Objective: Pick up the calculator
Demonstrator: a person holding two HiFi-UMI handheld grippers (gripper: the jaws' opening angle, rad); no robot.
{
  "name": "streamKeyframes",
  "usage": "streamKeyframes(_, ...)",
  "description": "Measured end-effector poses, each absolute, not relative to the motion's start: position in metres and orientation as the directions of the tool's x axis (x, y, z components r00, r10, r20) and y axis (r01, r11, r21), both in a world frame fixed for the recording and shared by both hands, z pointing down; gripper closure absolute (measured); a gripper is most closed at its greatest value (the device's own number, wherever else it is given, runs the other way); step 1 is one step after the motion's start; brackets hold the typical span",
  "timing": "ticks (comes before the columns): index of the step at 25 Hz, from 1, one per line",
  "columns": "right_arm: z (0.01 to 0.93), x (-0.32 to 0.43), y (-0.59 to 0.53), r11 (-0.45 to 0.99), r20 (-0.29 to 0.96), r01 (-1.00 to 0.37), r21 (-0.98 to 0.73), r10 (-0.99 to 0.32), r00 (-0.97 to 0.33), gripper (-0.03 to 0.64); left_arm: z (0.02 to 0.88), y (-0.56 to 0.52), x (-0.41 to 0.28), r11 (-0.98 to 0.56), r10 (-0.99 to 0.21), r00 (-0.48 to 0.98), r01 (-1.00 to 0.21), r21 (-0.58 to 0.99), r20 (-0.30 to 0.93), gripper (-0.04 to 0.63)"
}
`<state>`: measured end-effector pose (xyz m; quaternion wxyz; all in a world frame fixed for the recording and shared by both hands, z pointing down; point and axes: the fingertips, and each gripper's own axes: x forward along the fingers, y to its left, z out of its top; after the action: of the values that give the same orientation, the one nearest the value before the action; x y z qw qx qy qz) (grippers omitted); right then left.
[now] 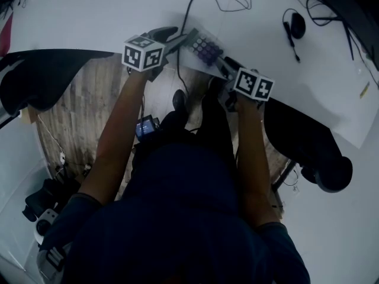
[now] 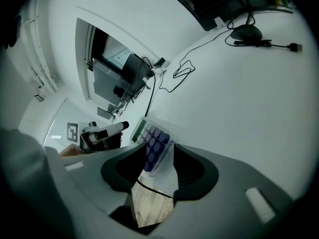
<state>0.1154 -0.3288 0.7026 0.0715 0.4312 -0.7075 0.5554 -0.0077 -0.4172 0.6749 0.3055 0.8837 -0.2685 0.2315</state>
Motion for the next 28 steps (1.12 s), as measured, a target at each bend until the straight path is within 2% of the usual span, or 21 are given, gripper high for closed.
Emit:
streamKeyframes(14, 0.719, 0.107, -0.336, -0.062, 0.544, -0.613, -0.787, -0.538, -0.644, 0.459, 0.704, -0.408, 0.005, -0.668, -0.248, 0.757, -0.585, 0.459, 0.605, 0.411)
streamKeyframes(23, 0.719, 0.109, -0.338, -0.077, 0.53, -0.595, -0.8, -0.556, -0.64, 0.46, 0.706, -0.408, 0.007, -0.666, -0.263, 0.746, -0.599, 0.445, 0.612, 0.411)
streamKeyframes(28, 0.718, 0.113, -0.338, -0.084, 0.558, -0.634, -0.769, -0.573, -0.6, 0.46, 0.704, -0.403, 0.008, -0.666, -0.261, 0.737, -0.605, 0.436, 0.624, 0.42)
